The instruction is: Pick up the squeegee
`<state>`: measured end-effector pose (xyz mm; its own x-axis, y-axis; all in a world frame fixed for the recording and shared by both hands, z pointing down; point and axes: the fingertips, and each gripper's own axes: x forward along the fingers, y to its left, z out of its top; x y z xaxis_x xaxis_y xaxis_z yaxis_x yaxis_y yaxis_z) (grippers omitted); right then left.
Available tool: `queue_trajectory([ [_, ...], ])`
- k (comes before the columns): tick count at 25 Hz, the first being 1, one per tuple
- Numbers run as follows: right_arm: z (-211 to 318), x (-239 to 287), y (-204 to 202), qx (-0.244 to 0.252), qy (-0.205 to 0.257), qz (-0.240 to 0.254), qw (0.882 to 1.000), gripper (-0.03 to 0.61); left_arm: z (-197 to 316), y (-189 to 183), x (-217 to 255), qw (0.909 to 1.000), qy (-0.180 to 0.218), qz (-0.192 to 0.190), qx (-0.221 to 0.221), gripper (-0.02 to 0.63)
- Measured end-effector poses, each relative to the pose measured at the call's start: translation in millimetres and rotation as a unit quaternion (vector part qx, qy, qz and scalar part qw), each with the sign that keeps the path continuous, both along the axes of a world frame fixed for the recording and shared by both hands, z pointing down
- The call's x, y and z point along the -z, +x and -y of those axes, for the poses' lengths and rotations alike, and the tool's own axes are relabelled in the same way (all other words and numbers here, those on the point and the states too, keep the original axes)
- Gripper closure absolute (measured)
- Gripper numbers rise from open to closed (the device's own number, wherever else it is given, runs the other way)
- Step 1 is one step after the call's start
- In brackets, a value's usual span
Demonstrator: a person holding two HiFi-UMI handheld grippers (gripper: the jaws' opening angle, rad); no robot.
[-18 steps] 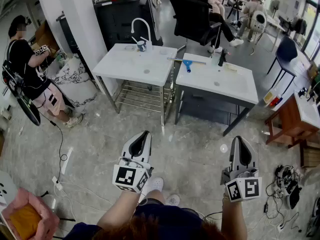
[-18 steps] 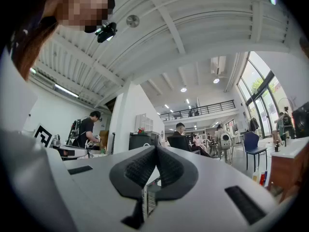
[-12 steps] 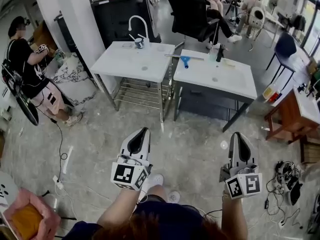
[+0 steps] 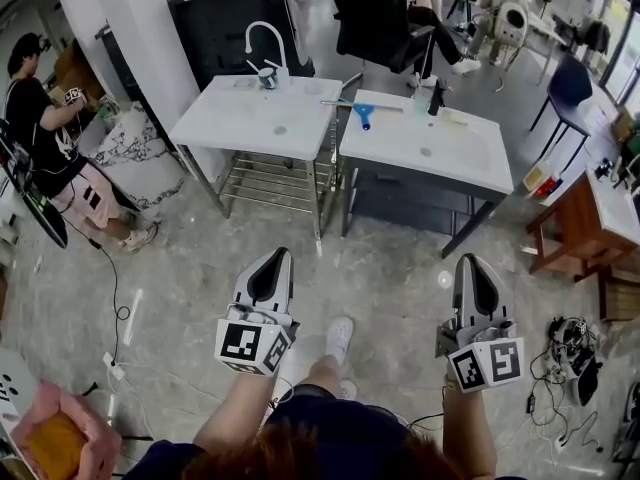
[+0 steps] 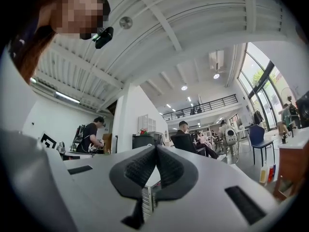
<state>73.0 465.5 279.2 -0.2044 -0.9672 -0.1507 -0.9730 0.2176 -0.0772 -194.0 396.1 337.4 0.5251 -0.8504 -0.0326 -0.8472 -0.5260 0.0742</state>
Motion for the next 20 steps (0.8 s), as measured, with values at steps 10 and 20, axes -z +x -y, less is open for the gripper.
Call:
queue_trajectory([
  [10, 133, -2, 25, 0.0, -0.002, 0.0, 1.0, 0.563, 142, 38, 3, 0.9999, 0.006, -0.007, -0.006, 0.588],
  [20, 261, 7, 37, -0.01, 0.004, 0.001, 1.0, 0.563, 270, 57, 13, 0.9995, 0.015, -0.004, -0.026, 0.588],
])
